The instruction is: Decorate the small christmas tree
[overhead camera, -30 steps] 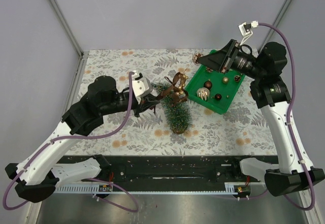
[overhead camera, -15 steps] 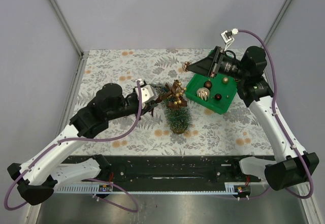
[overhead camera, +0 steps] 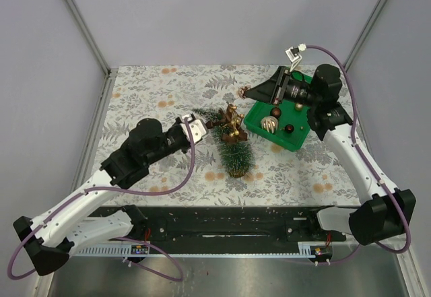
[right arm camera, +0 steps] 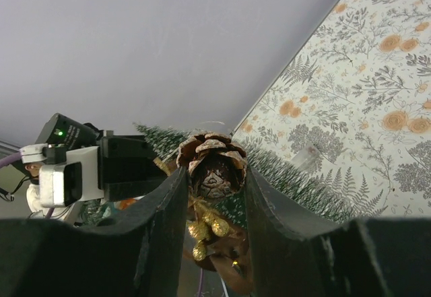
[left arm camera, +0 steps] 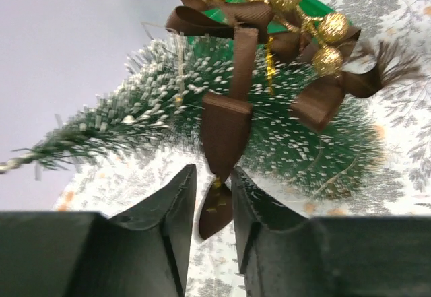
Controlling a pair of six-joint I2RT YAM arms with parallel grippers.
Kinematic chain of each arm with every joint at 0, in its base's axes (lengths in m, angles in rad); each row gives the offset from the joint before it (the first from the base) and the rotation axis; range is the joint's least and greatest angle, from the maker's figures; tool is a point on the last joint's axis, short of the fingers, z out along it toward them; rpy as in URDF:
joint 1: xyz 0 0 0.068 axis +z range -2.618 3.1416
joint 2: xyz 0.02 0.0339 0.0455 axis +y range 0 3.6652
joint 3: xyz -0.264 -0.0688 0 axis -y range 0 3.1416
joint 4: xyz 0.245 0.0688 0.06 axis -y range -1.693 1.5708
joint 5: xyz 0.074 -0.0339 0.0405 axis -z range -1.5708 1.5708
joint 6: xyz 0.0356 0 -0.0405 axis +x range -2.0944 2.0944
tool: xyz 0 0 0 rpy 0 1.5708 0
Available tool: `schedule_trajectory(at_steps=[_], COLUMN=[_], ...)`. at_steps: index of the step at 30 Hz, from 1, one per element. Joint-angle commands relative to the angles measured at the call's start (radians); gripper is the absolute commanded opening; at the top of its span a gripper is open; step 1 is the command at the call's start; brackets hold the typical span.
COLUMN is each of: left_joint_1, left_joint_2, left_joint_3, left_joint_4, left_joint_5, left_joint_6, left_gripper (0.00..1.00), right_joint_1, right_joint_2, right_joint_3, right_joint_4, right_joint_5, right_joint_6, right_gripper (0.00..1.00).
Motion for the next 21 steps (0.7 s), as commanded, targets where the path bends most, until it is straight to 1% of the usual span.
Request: schedule_trajectory(at_steps=[1, 4, 6, 7, 15, 21], left_joint_1=[-0.003, -0.005, -0.002, -0.002, 0.000, 0.003], left_joint_2=[0.015, 0.048, 0.062, 0.068, 0.082, 0.085], left_joint_3=[-0.007, 0.002, 0.008, 0.010, 0.019, 0.030], left_joint_4=[0.143, 0.177, 0.194, 0.206, 0.224, 0.223], left_joint_5=[-0.018, -0.024, -0.027, -0.032, 0.007, 0.025], left_joint_6=[0.089, 0.106, 0.118, 0.118, 0.129, 0.134], left_gripper=[0.40, 0.47, 0.54, 0.55, 0.56, 0.56], right_joint_1=[0.010, 0.012, 0.010, 0.010, 0.020, 0.044], right_joint_2=[0.027, 0.041, 0.047, 0.051, 0.070, 0.071], right_joint_3=[-0.012, -0.019, -0.029, -0.038, -0.110, -0.168], right_joint_4=[0.099, 0.099, 0.096, 0.101, 0.168, 0.185], right_joint_5=[-0.003, 0.002, 0.006, 0.006, -0.008, -0.003], right_joint_6=[0.011, 0.002, -0.005, -0.005, 0.027, 0.022], right_gripper=[0.36, 0.36, 0.36, 0.36, 0.35, 0.35])
